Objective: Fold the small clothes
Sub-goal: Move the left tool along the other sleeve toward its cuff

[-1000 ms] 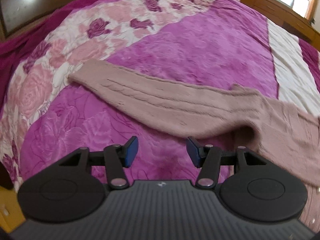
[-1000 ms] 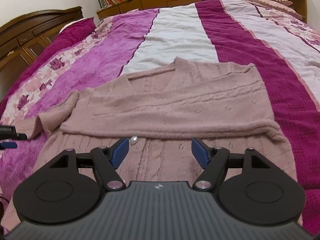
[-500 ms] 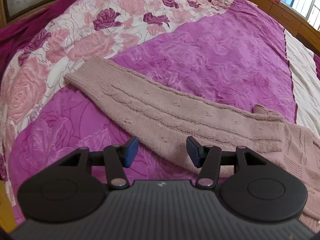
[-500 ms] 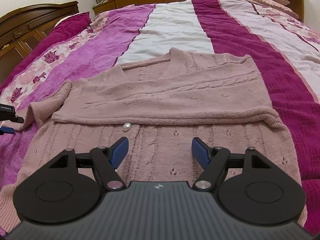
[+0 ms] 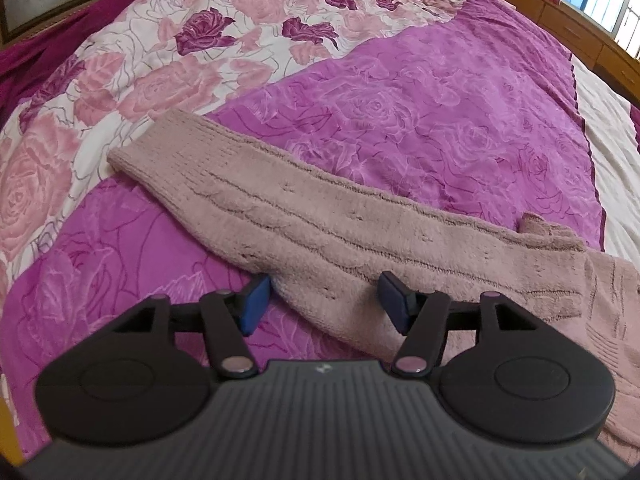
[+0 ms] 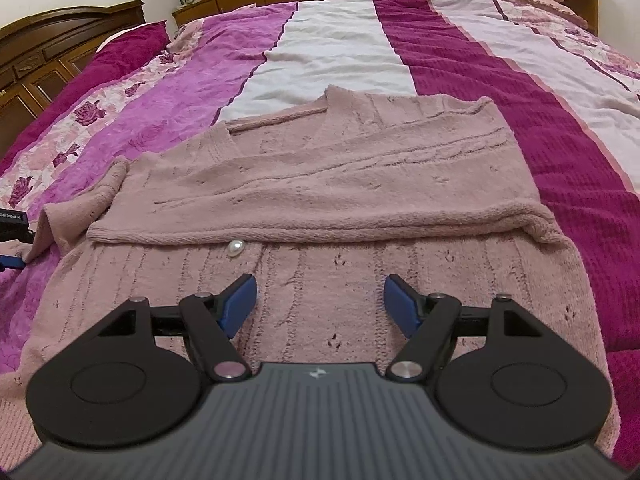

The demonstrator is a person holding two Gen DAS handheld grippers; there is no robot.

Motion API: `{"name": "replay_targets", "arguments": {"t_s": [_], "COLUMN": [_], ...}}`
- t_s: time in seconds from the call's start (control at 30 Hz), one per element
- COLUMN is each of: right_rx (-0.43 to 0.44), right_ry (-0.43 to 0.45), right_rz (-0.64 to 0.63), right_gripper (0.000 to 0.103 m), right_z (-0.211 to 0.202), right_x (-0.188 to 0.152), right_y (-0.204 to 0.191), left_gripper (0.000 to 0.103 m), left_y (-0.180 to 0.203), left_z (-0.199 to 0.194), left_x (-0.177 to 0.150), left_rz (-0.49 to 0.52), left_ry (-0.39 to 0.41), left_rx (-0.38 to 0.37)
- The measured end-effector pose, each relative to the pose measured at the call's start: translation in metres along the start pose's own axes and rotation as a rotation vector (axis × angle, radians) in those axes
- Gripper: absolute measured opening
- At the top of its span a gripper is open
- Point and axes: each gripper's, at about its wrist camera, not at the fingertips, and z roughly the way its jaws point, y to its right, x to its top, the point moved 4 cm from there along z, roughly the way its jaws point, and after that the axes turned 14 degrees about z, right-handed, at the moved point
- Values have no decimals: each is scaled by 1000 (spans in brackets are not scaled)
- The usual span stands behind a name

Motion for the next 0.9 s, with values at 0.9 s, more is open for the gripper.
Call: {"name": "replay_targets", "arguments": {"t_s": [0.9], "right_rx": [-16], "right_ry": [-3], "right_rz": [-17], "right_gripper": [79], "right_z": [6], "right_x": [-3], "right_y": [-2], "left_gripper": [64], "left_y": [4], "left_z": [8], "left_x": [2], "left_rz": [21], "left_ry": [30], "left_rx": [32]}}
